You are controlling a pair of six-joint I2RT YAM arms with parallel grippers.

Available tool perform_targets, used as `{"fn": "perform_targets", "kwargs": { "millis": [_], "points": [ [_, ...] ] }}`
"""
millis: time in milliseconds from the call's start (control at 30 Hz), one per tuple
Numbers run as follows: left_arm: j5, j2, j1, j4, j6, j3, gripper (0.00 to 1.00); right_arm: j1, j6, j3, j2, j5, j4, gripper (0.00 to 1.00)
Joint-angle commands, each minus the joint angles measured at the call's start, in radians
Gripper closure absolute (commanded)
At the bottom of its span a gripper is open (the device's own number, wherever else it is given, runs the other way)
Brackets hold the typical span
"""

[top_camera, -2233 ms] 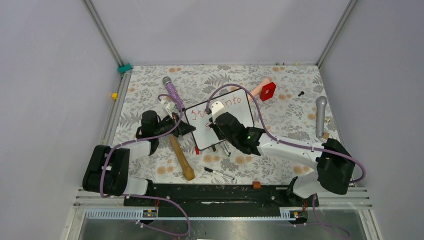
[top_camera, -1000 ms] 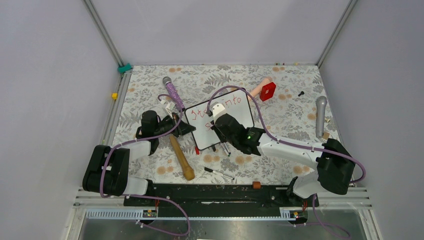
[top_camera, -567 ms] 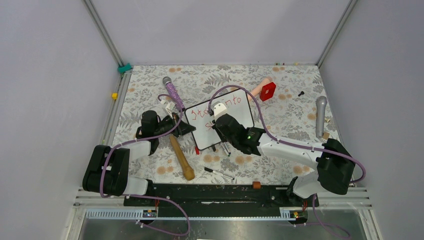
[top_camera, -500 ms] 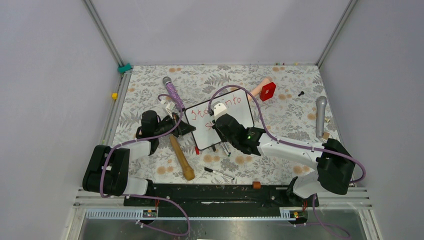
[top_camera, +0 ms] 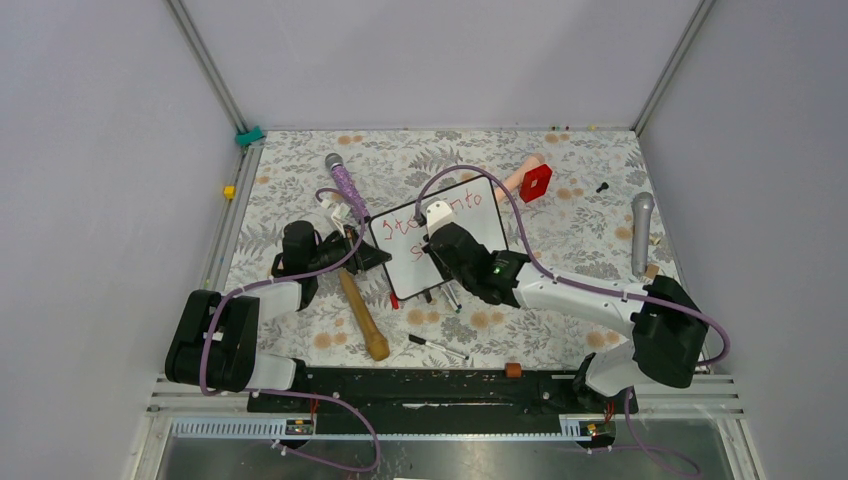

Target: Write a sentence on the whiteboard

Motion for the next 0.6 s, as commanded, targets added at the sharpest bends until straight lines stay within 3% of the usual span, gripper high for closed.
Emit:
{"fn": "perform_targets", "kwargs": {
  "millis": [0,567],
  "points": [
    [-0.123,0.013,0.009,-0.06,0.049,0.017,1.0,-0.02,-0.019,0.05,0.025,0.043,0.05,1.0],
    [-0.121,0.014,0.009,-0.061,0.049,0.017,1.0,-0.024,-0.035,0.08,0.026,0.04,0.046,1.0]
  ]
}}
